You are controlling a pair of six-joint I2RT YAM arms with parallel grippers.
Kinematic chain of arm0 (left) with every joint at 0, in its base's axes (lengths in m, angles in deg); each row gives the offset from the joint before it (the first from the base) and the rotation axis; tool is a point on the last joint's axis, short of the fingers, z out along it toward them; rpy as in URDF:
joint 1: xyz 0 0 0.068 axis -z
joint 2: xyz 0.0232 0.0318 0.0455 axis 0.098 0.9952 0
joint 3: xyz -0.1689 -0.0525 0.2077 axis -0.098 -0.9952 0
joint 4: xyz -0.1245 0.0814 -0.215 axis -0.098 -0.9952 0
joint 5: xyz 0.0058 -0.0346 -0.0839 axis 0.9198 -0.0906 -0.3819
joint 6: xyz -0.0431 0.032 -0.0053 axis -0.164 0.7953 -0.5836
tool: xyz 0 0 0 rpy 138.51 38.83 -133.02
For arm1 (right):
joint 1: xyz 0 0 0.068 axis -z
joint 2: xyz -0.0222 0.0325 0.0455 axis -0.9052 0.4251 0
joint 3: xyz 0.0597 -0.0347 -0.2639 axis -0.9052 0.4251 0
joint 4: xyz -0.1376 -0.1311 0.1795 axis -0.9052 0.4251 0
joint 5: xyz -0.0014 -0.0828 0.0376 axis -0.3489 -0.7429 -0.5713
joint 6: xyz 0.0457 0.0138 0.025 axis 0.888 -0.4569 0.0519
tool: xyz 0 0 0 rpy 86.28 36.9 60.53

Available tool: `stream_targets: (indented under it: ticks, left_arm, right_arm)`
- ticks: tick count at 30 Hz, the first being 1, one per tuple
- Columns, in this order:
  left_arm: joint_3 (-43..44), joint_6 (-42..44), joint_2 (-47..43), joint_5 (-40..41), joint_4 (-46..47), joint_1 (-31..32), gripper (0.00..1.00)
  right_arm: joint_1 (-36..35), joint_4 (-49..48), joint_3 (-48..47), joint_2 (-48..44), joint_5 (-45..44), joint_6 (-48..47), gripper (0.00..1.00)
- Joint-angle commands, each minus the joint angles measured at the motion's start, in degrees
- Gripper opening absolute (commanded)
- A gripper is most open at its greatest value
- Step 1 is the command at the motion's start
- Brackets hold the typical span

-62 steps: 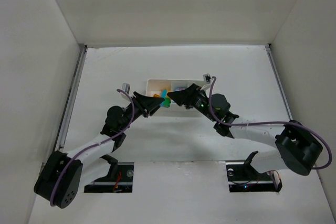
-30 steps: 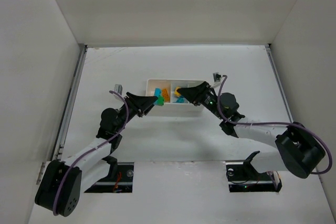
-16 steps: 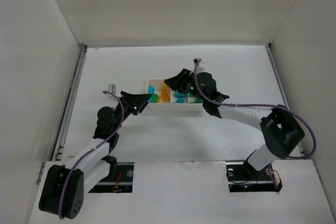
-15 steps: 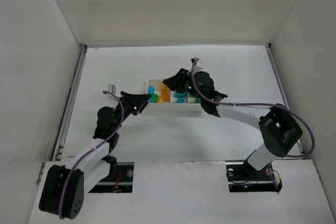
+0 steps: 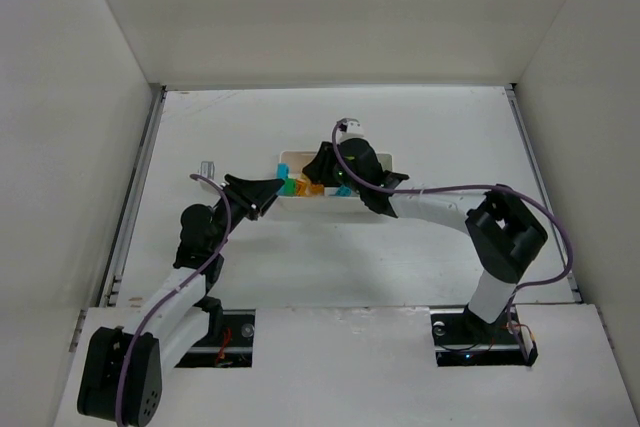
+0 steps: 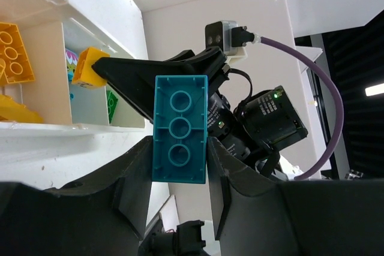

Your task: Sort the legos into containers by color

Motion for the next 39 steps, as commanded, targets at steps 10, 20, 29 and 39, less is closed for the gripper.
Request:
stream_targets:
  ticks: [10, 20, 29, 39]
  left_arm:
    - [1.2, 0.9, -1.0, -1.3, 2.5, -0.8, 0.1]
    - [1.9, -2.6, 0.8, 0.7, 3.5, 0.8, 0.11]
    - [1.7, -4.6, 3.5, 3.4, 7.4, 4.9, 0.11]
    - [1.8, -5.1, 4.1, 4.2, 7.8, 6.3, 0.11]
  right_arm:
    - [-1.0, -0.7, -1.6, -2.5, -3.0, -0.7, 0.75]
    - [-2.0, -25.0, 20.5, -18.6, 6.1, 9.7, 0.8]
    - [-2.1, -47.7, 23.4, -11.0, 18.8, 23.7, 0.88]
    - [-2.5, -55.2, 23.8, -7.0, 18.9, 27.3, 0.57]
